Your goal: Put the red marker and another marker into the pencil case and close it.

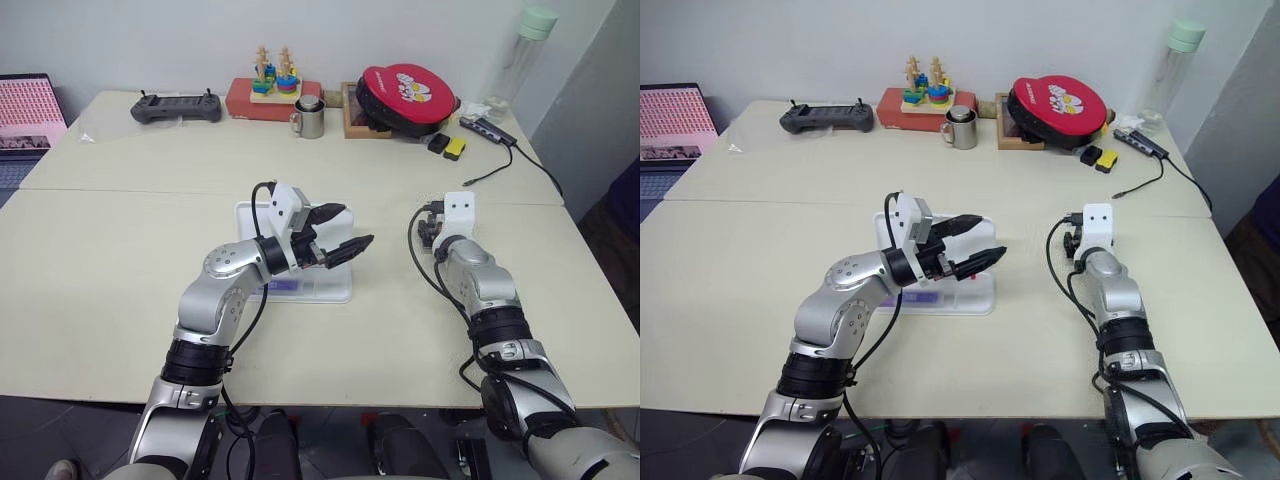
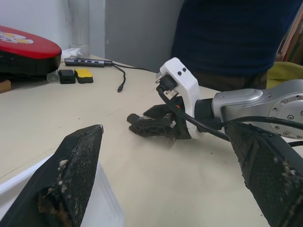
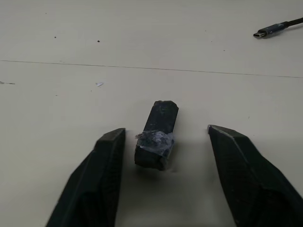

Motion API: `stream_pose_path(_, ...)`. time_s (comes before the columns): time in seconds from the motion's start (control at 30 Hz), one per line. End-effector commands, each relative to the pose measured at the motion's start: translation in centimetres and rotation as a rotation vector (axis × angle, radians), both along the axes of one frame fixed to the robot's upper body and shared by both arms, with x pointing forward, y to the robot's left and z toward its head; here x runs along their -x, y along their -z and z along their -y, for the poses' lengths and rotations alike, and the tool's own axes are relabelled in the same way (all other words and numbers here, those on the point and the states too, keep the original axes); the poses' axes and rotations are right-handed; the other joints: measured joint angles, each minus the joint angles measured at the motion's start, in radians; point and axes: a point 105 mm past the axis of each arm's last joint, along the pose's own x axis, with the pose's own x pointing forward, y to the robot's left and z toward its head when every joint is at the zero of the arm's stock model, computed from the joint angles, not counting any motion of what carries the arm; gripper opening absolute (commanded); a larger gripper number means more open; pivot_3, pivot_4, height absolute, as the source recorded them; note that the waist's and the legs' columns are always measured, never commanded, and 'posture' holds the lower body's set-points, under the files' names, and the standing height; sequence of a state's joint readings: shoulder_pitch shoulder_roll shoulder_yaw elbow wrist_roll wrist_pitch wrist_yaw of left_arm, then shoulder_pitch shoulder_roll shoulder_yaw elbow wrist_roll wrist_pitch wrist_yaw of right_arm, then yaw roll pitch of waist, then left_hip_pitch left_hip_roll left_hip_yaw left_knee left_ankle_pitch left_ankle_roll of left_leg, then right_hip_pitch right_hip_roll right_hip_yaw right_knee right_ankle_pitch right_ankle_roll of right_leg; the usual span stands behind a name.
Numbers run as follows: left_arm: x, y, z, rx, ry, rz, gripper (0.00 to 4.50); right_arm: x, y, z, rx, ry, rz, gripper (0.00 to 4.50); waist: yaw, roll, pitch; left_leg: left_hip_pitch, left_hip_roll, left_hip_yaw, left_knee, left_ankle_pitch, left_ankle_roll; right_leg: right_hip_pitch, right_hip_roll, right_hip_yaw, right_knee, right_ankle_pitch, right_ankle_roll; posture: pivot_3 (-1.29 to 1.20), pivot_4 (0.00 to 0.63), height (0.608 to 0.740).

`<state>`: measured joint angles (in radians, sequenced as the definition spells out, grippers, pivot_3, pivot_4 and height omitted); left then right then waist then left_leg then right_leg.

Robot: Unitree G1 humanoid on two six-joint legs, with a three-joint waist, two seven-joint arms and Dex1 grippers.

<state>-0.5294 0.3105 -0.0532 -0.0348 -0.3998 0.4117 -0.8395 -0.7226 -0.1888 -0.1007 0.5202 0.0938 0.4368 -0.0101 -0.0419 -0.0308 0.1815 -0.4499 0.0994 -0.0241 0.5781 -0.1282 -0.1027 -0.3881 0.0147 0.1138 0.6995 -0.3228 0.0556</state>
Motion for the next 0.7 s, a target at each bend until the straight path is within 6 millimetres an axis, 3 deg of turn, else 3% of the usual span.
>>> stream_pose_path(0.03, 0.0, -1.1, 0.1, 0.004, 0.008, 0.056, 4.5, -0.3, -1.7, 0.4, -0.008, 0.013, 0.064, 1.88, 0.0, 0.0, 0.0, 0.0, 0.0, 0.0, 0.0, 0.0, 0.0, 0.0, 0.0, 0.0, 0.0, 0.0, 0.0, 0.0, 0.15, 0.74)
stream_pose_path(0.23, -0.3, -1.3, -0.1, -0.002, 0.007, 0.071, 4.5, -0.1, -2.7, 0.2, -0.043, -0.017, 0.111, 0.38, 0.0, 0.0, 0.0, 0.0, 0.0, 0.0, 0.0, 0.0, 0.0, 0.0, 0.0, 0.0, 0.0, 0.0, 0.0, 0.0, 0.15, 0.74)
stream_pose_path(0.5, 1.4, -1.0, -3.1, -0.077, 0.092, 0.049, 4.5, 3.6, -7.1, -4.5, -0.081, -0.452, 0.321, 0.3, -0.009, 0.001, 0.0, 0.0, 0.0, 0.0, -0.002, 0.0, 0.0, 0.0, 0.0, 0.0, -0.001, 0.0, 0.0, 0.0, 0.15, 0.74)
stream_pose_path(0.6, 1.9, -0.6, -7.0, -0.142, 0.074, 0.002, 4.5, 8.3, -9.0, -8.7, -0.111, -0.848, 0.348, 0.3, -0.015, 0.001, 0.001, 0.0, 0.0, 0.0, -0.002, 0.0, 0.0, 0.0, 0.0, -0.001, -0.001, 0.0, 0.0, 0.0, 0.15, 0.74)
stream_pose_path(0.7, 2.0, 0.2, -9.7, -0.24, 0.036, -0.011, 4.5, 11.4, -7.5, -11.4, -0.023, -1.105, 0.218, 0.3, -0.017, 0.002, 0.001, 0.0, 0.001, 0.0, -0.003, 0.0, 0.0, 0.0, 0.0, -0.001, -0.001, 0.0, 0.0, 0.0, 0.15, 0.74)
